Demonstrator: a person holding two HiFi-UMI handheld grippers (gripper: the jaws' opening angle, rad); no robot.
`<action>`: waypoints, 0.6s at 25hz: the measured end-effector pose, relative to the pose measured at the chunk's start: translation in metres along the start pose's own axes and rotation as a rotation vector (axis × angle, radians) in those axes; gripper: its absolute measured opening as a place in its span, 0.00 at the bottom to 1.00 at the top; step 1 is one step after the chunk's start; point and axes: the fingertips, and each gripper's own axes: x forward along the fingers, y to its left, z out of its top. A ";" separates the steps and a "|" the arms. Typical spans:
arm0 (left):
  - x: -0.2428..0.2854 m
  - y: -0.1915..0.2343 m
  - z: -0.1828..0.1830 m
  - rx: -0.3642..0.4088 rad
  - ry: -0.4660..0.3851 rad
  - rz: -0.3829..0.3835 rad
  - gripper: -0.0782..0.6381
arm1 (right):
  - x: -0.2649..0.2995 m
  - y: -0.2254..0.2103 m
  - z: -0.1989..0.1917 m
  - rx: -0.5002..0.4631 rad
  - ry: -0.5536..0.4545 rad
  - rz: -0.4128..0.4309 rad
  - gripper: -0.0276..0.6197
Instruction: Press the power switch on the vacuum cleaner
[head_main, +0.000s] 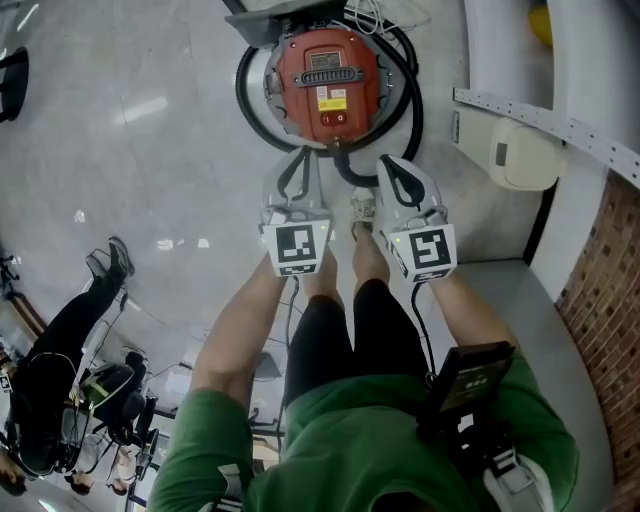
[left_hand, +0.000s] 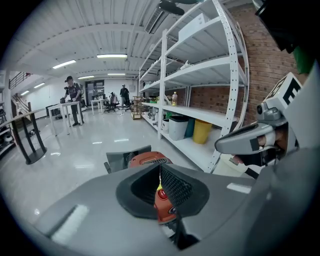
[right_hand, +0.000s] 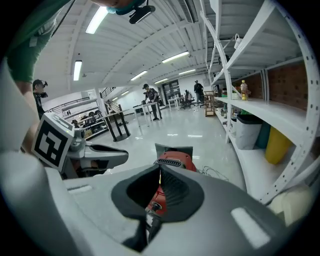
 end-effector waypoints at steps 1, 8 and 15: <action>0.004 0.001 -0.005 0.001 0.004 0.002 0.12 | 0.003 -0.002 -0.005 0.002 0.004 0.000 0.05; 0.031 0.000 -0.041 0.008 0.040 -0.021 0.12 | 0.030 -0.004 -0.037 0.006 0.019 0.011 0.05; 0.068 -0.004 -0.077 0.036 0.068 -0.054 0.13 | 0.067 -0.011 -0.070 0.010 0.076 0.023 0.05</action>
